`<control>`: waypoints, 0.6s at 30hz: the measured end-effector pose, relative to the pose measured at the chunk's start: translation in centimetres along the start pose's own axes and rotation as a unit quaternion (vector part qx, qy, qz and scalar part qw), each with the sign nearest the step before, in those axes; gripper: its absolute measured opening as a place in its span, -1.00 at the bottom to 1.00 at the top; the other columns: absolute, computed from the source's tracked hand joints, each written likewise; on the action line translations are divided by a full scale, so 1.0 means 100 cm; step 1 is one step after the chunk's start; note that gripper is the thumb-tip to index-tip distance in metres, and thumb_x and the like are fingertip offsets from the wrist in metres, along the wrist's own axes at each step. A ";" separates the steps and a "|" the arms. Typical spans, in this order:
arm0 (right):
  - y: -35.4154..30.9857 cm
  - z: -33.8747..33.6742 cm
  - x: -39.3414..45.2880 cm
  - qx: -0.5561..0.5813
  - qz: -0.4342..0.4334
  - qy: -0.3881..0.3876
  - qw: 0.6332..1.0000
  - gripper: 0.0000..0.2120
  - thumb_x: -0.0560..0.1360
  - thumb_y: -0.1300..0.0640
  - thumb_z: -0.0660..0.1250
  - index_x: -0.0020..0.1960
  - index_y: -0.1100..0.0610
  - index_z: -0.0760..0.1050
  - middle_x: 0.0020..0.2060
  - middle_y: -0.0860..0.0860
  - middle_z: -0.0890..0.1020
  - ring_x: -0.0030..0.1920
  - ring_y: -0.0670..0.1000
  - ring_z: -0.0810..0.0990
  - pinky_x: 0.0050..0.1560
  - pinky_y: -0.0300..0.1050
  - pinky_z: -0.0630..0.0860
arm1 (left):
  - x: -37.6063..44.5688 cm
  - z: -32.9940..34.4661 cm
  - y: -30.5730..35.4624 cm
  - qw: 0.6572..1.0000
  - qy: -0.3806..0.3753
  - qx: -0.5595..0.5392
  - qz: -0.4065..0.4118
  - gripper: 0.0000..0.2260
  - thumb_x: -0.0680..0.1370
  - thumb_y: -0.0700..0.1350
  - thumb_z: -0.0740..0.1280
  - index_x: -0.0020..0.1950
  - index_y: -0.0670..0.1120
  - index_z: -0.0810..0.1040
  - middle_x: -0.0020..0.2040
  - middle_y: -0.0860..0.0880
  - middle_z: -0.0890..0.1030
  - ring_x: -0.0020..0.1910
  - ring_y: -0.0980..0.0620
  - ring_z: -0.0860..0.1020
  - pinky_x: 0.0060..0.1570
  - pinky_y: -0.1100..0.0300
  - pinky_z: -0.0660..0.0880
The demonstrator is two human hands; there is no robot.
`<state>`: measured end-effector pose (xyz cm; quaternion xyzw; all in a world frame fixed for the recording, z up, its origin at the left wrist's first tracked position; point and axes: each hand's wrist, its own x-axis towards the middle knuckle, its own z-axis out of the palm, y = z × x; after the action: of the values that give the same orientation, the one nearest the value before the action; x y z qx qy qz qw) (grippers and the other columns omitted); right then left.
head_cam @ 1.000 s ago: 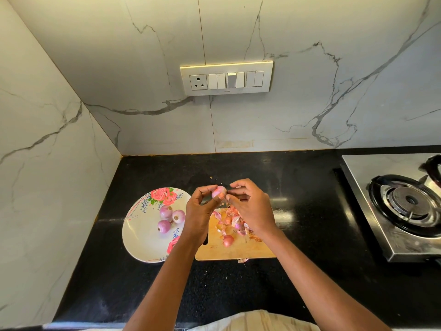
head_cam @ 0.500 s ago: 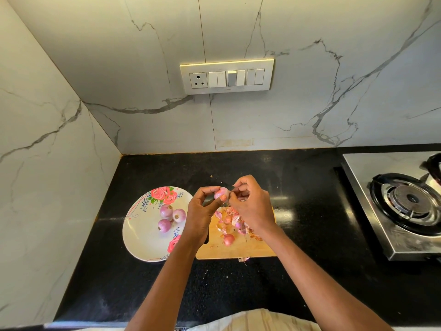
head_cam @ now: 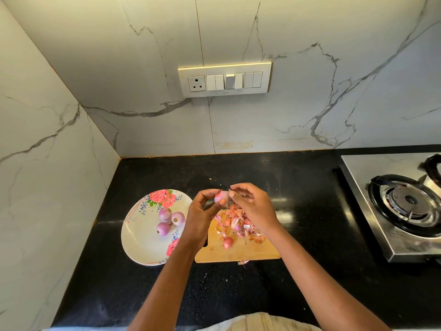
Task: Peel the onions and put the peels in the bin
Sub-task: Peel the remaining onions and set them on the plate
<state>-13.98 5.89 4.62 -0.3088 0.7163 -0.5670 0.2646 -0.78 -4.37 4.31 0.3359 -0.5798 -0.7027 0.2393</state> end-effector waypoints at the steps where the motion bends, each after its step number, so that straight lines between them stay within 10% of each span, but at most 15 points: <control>1: -0.001 0.001 0.000 0.011 0.000 -0.001 1.000 -0.78 0.54 0.06 0.47 0.17 0.04 0.63 0.06 -0.09 0.70 0.10 -0.14 0.66 0.11 -0.13 0.65 | 0.000 0.000 -0.001 1.000 -0.003 0.009 0.000 -0.72 0.53 -0.08 0.47 0.23 -0.04 0.57 0.15 0.02 0.67 0.18 0.02 0.64 0.11 0.17 0.58; 18: 0.022 -0.002 0.008 0.021 0.097 0.053 0.994 -0.89 0.59 0.21 0.39 0.08 0.05 0.63 -0.05 0.01 0.71 -0.08 -0.05 0.72 -0.02 -0.13 0.67 | -0.004 0.002 0.008 0.995 -0.001 -0.095 -0.025 -0.69 0.46 -0.06 0.43 0.18 -0.05 0.57 0.18 -0.06 0.63 0.20 -0.06 0.63 0.10 0.16 0.59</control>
<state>-15.00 5.78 2.44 -0.2019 0.7438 -0.5690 0.2868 -0.76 -4.13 5.19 0.3252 -0.5020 -0.7610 0.2514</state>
